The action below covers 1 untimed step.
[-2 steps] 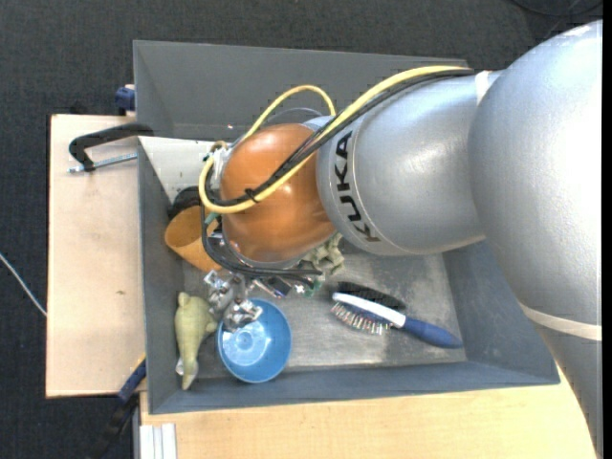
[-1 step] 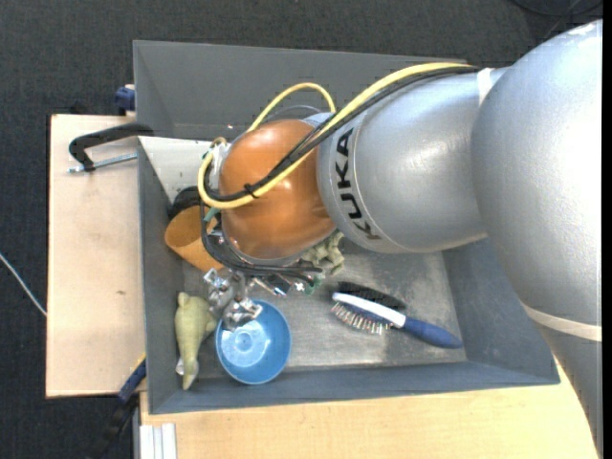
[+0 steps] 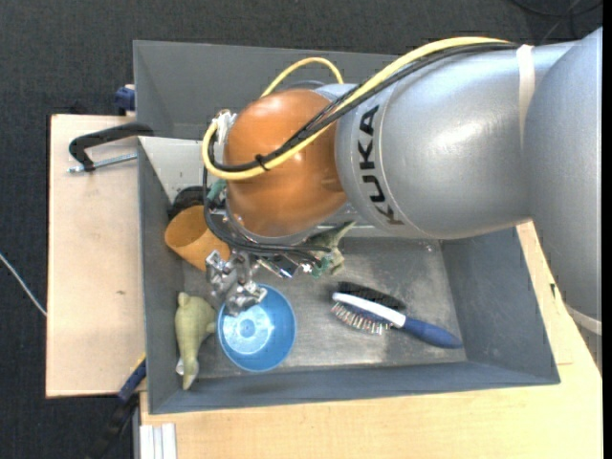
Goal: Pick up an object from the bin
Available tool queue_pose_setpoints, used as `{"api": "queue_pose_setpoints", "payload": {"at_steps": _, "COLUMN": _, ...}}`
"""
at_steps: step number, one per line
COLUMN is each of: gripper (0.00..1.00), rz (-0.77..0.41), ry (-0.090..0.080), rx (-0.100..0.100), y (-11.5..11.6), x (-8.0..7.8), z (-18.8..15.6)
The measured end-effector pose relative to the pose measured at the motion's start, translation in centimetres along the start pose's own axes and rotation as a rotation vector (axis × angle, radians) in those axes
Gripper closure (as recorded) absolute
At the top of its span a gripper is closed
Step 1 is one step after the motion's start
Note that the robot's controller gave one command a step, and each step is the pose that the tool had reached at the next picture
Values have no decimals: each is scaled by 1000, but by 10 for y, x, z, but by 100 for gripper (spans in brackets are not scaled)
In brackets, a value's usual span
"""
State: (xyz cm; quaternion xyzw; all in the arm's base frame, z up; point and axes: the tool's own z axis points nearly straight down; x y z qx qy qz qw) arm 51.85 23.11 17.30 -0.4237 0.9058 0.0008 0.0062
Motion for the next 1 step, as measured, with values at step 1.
{"api": "queue_pose_setpoints", "payload": {"at_steps": 1, "gripper": 100, "rz": 1, "ry": 1, "rx": -1, "y": 0, "x": -3, "z": -30}}
